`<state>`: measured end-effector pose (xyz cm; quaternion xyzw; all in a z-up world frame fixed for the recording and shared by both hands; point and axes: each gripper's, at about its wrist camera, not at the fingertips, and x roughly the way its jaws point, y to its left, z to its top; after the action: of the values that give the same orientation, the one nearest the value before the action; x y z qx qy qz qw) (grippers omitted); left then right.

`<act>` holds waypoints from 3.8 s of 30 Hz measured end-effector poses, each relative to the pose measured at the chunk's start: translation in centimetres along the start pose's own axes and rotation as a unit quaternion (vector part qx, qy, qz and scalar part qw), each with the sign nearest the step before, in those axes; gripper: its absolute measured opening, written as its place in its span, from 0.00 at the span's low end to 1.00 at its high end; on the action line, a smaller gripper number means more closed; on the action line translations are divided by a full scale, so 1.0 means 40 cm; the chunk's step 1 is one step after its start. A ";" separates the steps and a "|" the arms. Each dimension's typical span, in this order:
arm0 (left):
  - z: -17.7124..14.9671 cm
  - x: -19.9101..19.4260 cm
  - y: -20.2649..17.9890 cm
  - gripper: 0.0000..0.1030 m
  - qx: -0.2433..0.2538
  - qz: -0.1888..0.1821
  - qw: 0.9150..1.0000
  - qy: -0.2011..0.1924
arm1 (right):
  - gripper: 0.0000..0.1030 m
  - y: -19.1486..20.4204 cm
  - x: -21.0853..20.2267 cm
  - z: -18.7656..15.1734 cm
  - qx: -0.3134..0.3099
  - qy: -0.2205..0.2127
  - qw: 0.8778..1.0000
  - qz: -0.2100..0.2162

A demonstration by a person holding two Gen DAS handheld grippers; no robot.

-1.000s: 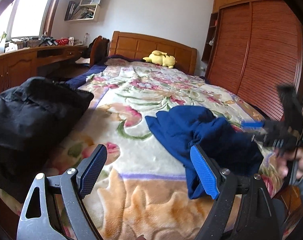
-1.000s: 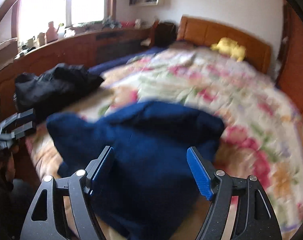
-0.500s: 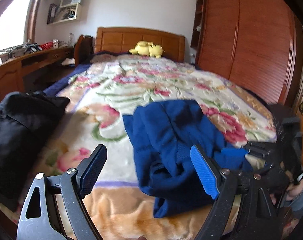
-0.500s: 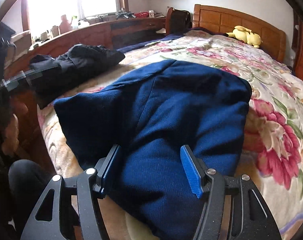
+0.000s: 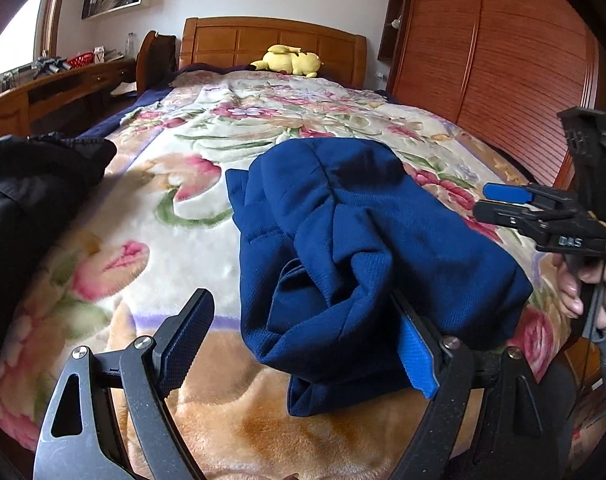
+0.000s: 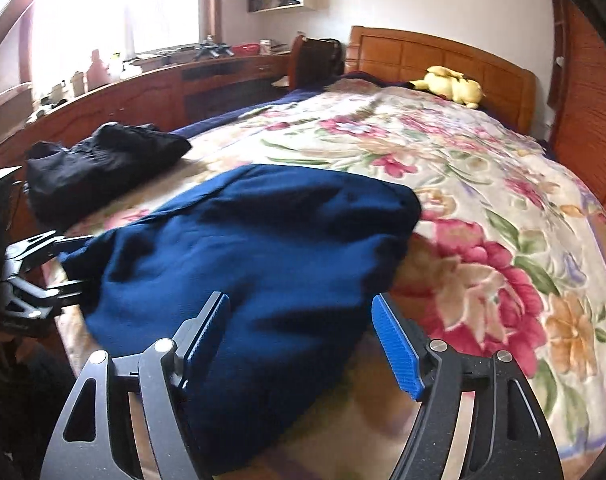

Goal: Fold large clothes

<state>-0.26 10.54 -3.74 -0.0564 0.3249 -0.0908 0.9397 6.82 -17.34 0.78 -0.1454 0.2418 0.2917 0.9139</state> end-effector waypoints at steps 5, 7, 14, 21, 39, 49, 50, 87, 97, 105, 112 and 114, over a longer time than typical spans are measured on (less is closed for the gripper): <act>-0.007 0.008 0.003 0.84 -0.003 -0.005 1.000 0.004 | 0.75 -0.018 0.047 0.024 0.012 0.007 1.000 -0.013; -0.009 0.007 0.003 0.84 -0.003 -0.007 1.000 0.004 | 0.78 -0.027 0.064 0.038 0.012 0.009 1.000 -0.019; -0.018 0.001 0.006 0.84 -0.001 -0.017 1.000 0.006 | 0.83 -0.069 0.189 0.103 0.026 0.033 0.998 -0.040; -0.042 0.003 0.022 0.76 -0.026 -0.057 0.998 0.023 | 0.83 -0.123 0.345 0.152 0.047 0.073 0.995 -0.054; -0.058 -0.007 -0.006 0.17 -0.045 -0.128 0.990 0.040 | 0.26 -0.122 0.438 0.182 0.058 0.100 0.992 0.056; 0.016 -0.139 0.023 0.10 -0.022 -0.101 0.994 -0.048 | 0.19 0.005 0.237 0.264 -0.007 -0.028 1.000 -0.011; 0.028 -0.157 0.031 0.10 -0.016 -0.095 0.994 -0.056 | 0.19 0.019 0.221 0.277 -0.012 -0.039 0.999 -0.015; 0.054 -0.554 0.793 0.31 -0.088 0.252 0.956 -0.119 | 0.63 0.704 0.547 0.639 -0.116 -0.016 0.987 0.107; 0.091 -0.610 0.617 0.82 -0.054 0.255 0.952 -0.162 | 0.79 0.605 0.339 0.483 -0.082 -0.047 0.990 0.108; 0.161 -0.484 0.360 0.83 -0.001 0.218 0.961 -0.167 | 0.82 0.401 0.157 0.330 -0.049 -0.073 0.995 0.057; 0.202 -0.317 0.146 0.83 0.014 0.128 0.979 -0.158 | 0.82 0.245 -0.004 0.224 -0.014 -0.098 0.995 -0.005; 0.216 -0.272 0.082 0.83 0.022 0.111 0.981 -0.156 | 0.82 0.214 -0.037 0.199 -0.007 -0.106 0.994 -0.025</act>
<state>-2.87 16.40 9.03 -0.0126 0.1765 0.0171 0.9841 3.43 -8.03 7.20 -0.1262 0.1381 0.2842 0.9403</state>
